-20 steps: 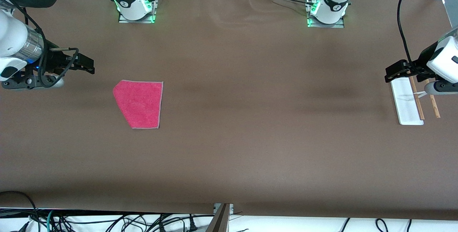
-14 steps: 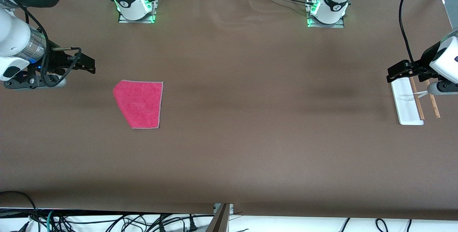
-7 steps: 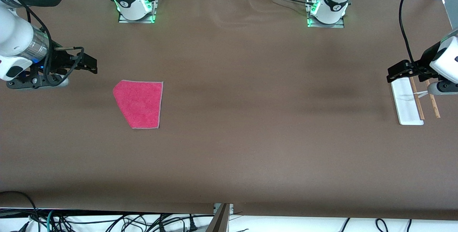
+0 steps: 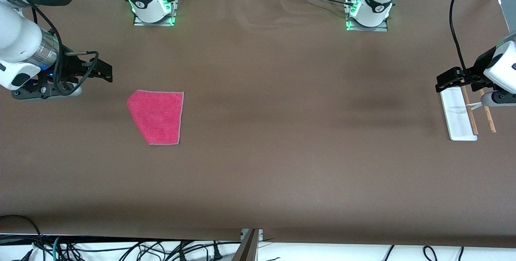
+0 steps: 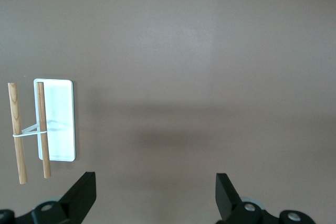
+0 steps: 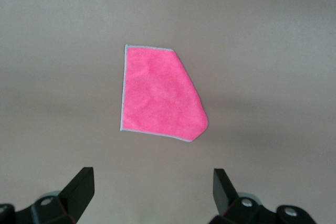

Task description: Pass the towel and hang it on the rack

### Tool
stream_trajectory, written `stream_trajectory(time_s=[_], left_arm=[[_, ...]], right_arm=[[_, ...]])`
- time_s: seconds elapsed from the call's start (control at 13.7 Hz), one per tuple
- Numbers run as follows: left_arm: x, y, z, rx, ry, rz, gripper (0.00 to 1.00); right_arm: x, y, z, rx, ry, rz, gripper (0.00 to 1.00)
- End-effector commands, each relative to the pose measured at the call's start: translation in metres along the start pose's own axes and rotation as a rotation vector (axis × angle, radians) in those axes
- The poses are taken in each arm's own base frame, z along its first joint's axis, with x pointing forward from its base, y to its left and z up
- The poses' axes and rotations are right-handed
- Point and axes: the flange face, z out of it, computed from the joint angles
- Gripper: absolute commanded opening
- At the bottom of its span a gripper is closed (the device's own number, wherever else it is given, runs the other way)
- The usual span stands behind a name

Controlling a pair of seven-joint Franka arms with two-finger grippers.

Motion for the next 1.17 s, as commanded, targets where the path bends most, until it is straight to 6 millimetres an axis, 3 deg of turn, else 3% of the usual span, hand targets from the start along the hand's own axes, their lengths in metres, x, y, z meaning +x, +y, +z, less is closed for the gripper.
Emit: stream_trajectory(time_s=[0.0,0.29,0.44,0.59,1.1], left_arm=[[-0.004,-0.001,-0.003,0.008,-0.005,0.006,1.0],[-0.004,-0.001,-0.002,0.008,-0.007,0.006,1.0],[-0.004,-0.001,-0.003,0.008,-0.006,0.007,1.0],[-0.004,-0.002,-0.002,0.008,-0.007,0.004,1.0],[-0.005,-0.003,-0.001,0.009,-0.019,0.001,1.0]], right_arm=[[-0.006,-0.001,-0.008,-0.004,0.011,0.005,1.0],[-0.005,-0.001,-0.007,-0.004,0.014,0.005,1.0],[0.005,-0.002,0.01,-0.006,0.006,0.009,1.0],[0.025,-0.008,0.047,-0.006,0.012,0.036,1.0],[0.096,-0.08,0.202,-0.012,0.006,0.136,1.0]])
